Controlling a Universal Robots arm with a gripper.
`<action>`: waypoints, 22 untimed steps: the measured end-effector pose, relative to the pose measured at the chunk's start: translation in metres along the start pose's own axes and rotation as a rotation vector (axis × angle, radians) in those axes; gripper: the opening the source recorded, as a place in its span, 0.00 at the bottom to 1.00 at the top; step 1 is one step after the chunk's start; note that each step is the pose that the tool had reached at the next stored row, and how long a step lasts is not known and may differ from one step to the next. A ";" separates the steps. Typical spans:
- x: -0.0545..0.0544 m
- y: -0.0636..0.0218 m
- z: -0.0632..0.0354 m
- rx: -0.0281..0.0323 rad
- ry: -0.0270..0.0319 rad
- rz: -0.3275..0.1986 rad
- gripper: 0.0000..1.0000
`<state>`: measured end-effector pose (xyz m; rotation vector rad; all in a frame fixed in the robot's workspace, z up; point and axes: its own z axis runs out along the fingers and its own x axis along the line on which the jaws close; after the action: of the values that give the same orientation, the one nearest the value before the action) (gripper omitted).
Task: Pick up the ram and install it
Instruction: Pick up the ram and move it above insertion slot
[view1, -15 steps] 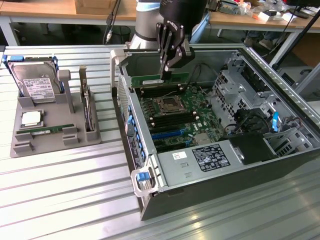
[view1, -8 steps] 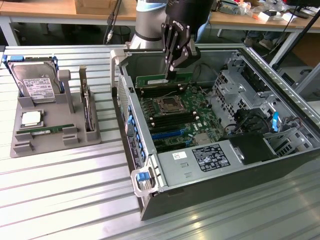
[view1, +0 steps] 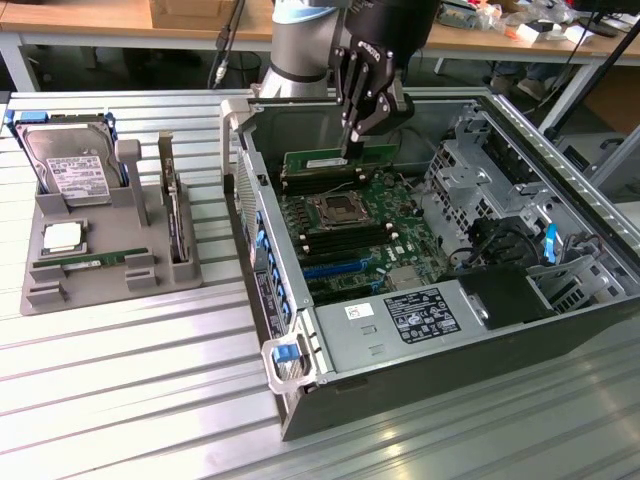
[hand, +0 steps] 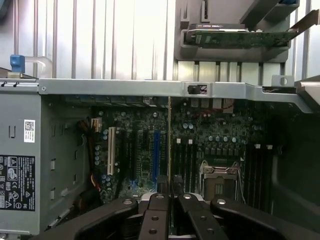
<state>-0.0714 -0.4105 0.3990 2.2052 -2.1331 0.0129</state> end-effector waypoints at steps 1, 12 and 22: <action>0.000 -0.0017 -0.0001 0.0000 0.0004 0.000 0.13; 0.001 -0.0193 -0.0009 -0.0002 0.0042 0.000 0.13; 0.001 -0.0366 -0.0017 -0.0003 0.0079 0.000 0.13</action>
<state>-0.0348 -0.4105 0.3990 2.2009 -2.1293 0.0212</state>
